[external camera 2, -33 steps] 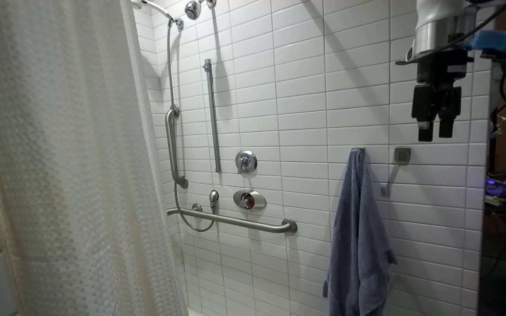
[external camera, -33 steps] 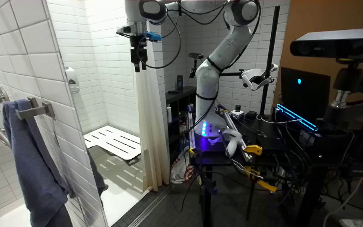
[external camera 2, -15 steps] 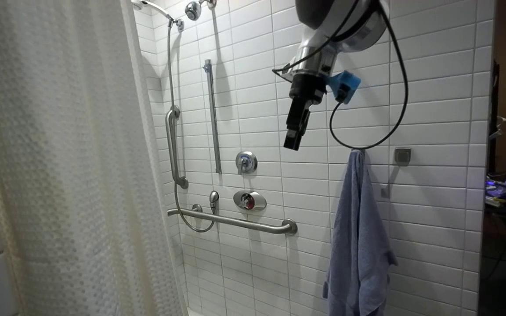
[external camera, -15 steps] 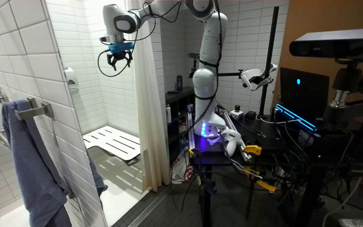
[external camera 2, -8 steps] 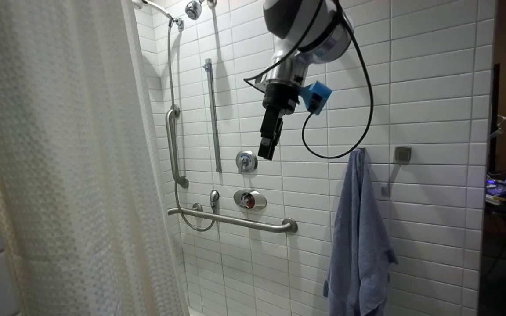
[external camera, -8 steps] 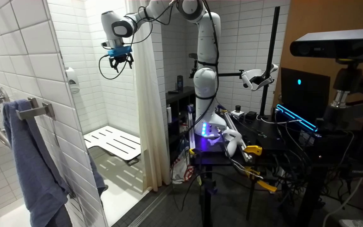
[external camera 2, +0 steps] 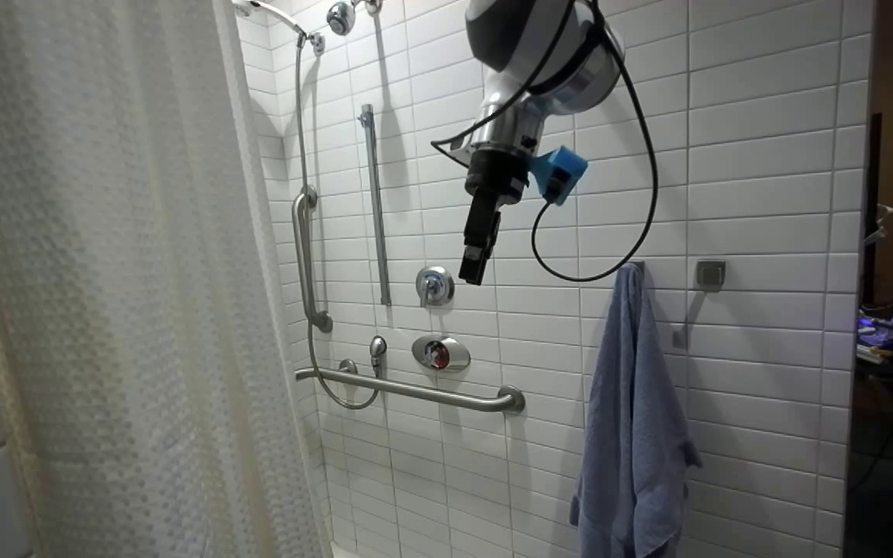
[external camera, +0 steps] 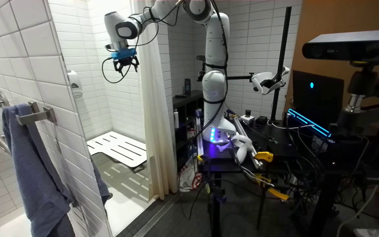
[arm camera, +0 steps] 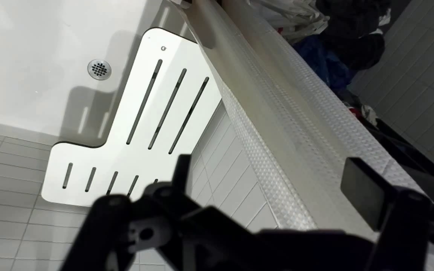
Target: Close the curtain railing
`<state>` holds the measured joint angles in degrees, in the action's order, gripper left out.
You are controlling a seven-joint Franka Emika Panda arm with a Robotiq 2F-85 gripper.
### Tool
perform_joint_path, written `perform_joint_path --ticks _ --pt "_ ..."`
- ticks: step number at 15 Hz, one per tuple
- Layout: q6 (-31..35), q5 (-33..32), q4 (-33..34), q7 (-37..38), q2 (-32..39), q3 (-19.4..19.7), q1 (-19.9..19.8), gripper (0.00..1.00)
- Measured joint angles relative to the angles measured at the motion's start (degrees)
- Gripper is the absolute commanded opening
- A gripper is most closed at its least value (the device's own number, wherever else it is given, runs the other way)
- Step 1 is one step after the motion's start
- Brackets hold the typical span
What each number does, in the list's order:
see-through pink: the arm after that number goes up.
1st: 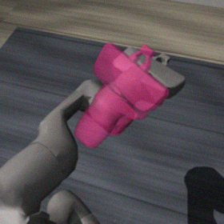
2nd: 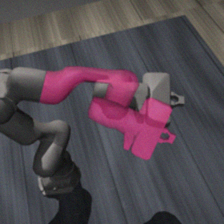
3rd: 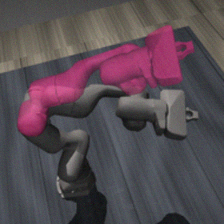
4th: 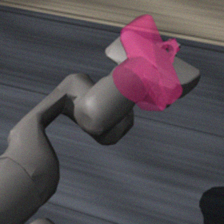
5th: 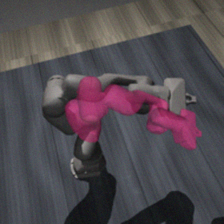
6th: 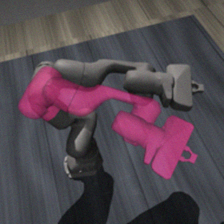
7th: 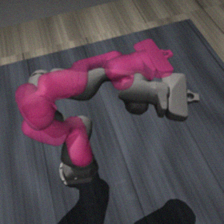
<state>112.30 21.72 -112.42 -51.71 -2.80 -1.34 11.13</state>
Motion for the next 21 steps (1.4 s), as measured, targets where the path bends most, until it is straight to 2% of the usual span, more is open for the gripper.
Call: perform_joint_path --ticks 12,16,21 --pt "-0.4 1.7 6.2 -27.3 7.5 -6.2 -0.3 1.0" --pt "-1.9 8.6 7.6 -39.2 8.5 -7.3 -1.1 1.0" --pt "-9.2 18.2 9.2 -53.0 9.1 -8.0 -2.4 1.0"
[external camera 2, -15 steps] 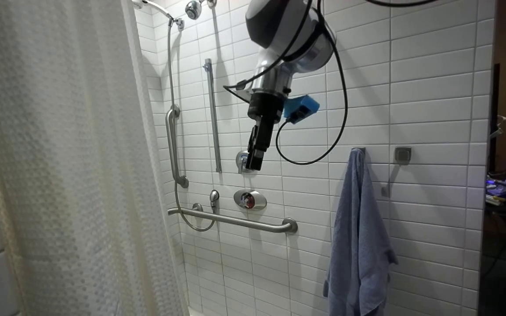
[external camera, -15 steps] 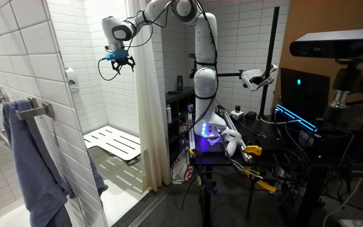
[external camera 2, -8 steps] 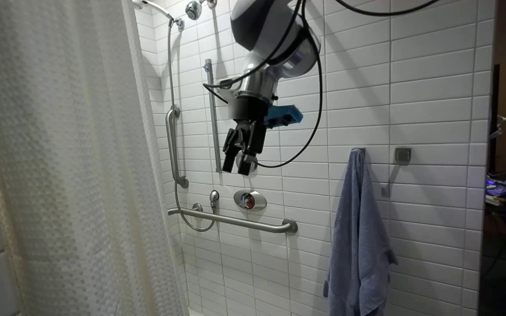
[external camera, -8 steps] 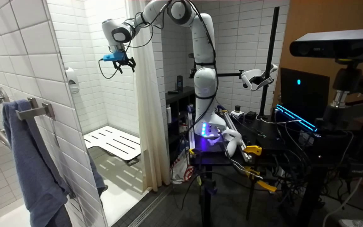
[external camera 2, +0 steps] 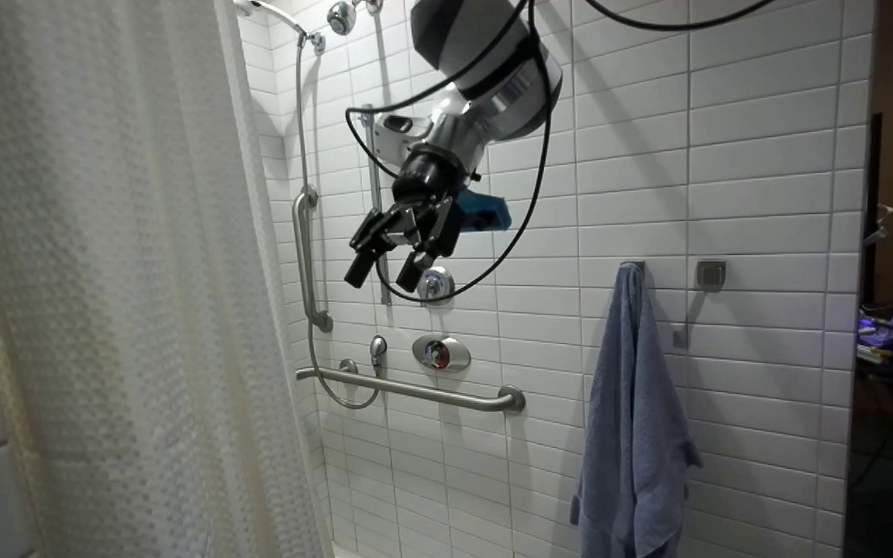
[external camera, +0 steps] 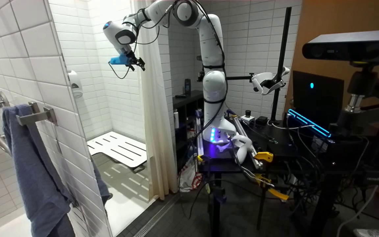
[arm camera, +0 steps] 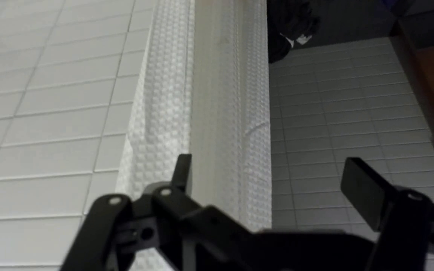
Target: Close the curtain railing
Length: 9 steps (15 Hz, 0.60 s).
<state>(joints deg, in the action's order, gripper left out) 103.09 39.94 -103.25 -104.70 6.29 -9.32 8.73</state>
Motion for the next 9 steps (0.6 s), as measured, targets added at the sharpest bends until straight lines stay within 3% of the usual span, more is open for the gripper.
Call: perform_joint_path --ticks 4,9 --pt "-6.8 4.8 1.5 -8.4 0.8 0.0 -0.8 1.0" --pt "-8.3 5.0 1.9 -7.8 1.6 0.2 -1.1 1.0"
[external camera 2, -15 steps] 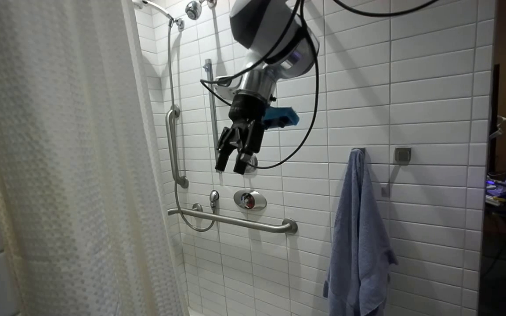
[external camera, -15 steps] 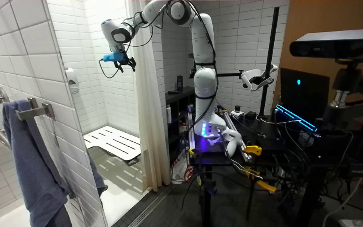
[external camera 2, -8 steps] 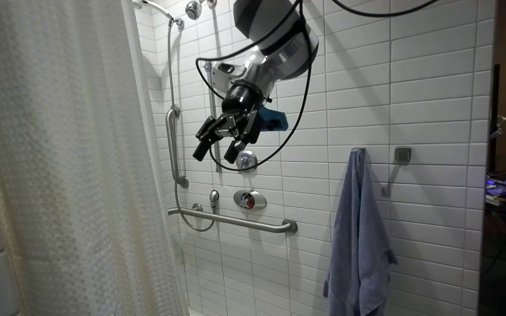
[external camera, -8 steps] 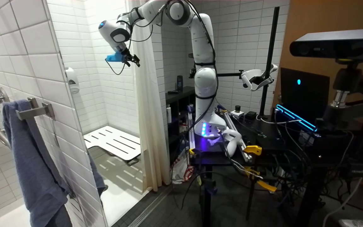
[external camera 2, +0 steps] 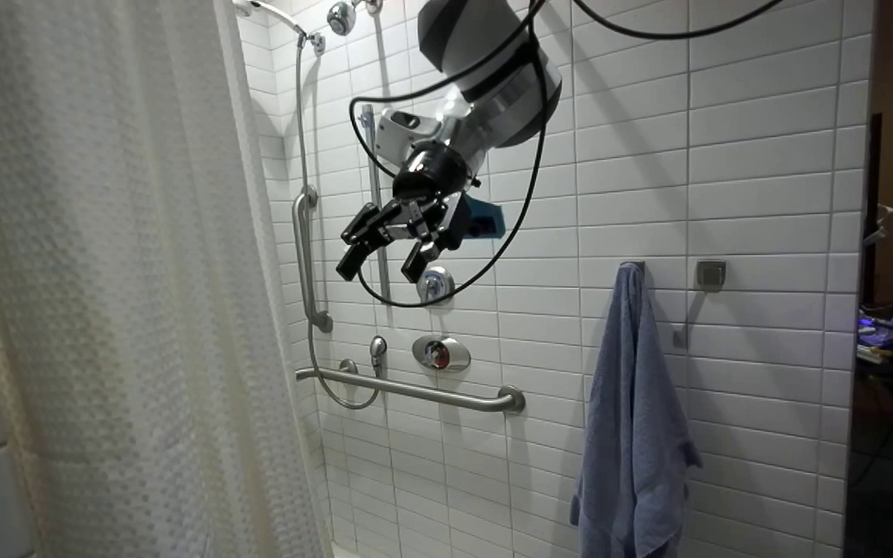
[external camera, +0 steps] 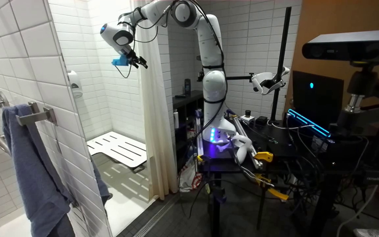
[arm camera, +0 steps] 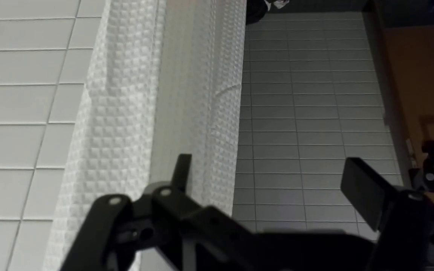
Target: Close the curtain railing
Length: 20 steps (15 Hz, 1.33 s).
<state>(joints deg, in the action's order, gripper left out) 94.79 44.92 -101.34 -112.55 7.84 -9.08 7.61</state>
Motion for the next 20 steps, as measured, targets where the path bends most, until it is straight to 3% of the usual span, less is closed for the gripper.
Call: perform_joint_path --ticks 12,16,20 --pt "0.9 0.1 1.9 -2.9 2.3 -0.1 0.0 1.0" --pt "1.8 0.2 8.6 -6.8 8.2 -1.5 0.7 1.0" --pt "1.6 0.3 19.6 -8.8 17.5 -4.4 2.3 1.0"
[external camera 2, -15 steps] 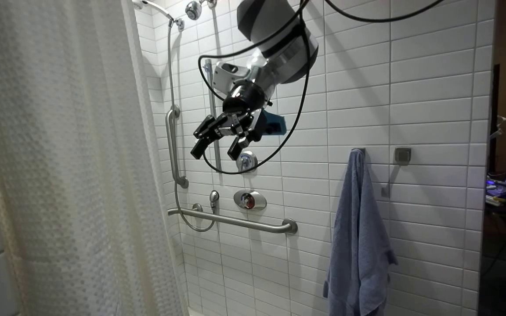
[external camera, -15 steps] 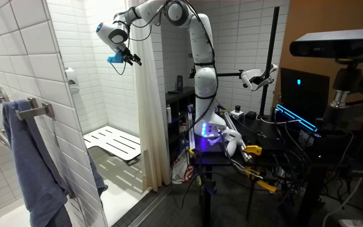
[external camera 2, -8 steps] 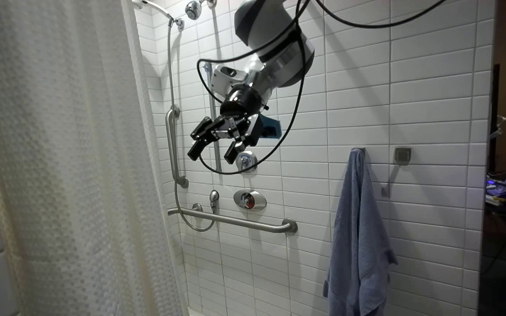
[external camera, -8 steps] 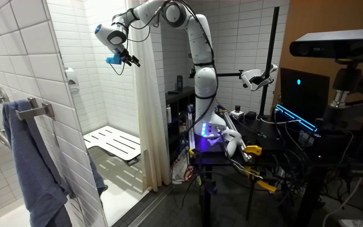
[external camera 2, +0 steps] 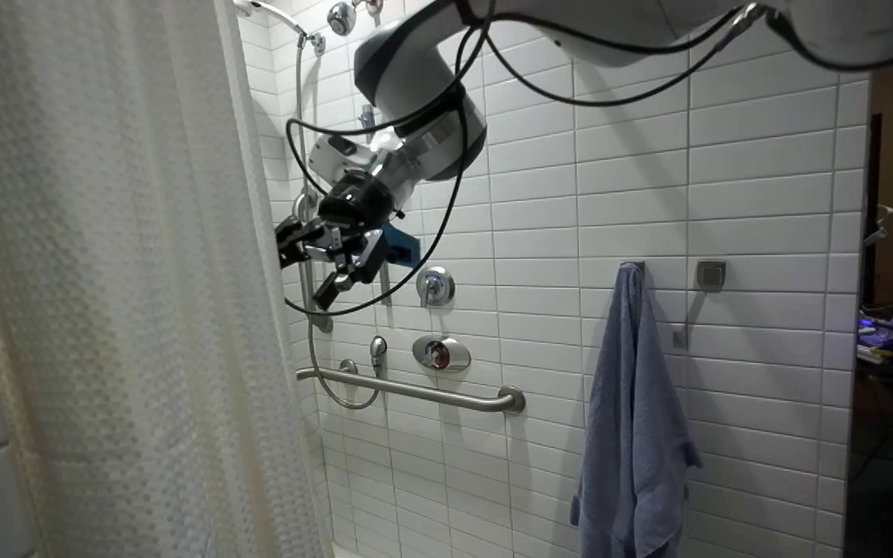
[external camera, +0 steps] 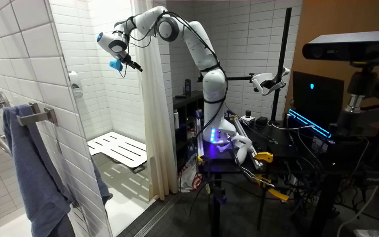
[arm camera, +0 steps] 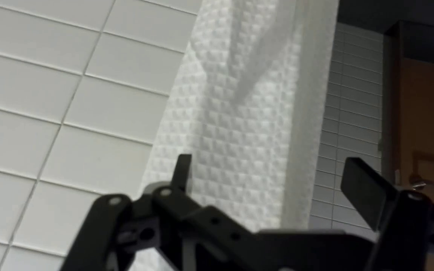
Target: Close the curtain railing
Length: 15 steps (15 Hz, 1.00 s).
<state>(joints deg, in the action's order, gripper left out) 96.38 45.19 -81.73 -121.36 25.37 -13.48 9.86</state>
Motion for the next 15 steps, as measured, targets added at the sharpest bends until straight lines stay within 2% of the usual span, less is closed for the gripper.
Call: perform_joint_path --ticks 5,8,12,15 --pt "-1.8 0.1 14.3 1.0 11.9 -3.3 1.9 1.0" --pt "-3.4 0.8 21.2 4.1 17.3 -4.9 2.5 1.0" --pt "-9.8 5.0 28.3 11.0 22.1 -7.1 2.2 1.0" --pt "-15.4 10.7 30.3 19.1 23.0 -8.3 0.6 1.0"
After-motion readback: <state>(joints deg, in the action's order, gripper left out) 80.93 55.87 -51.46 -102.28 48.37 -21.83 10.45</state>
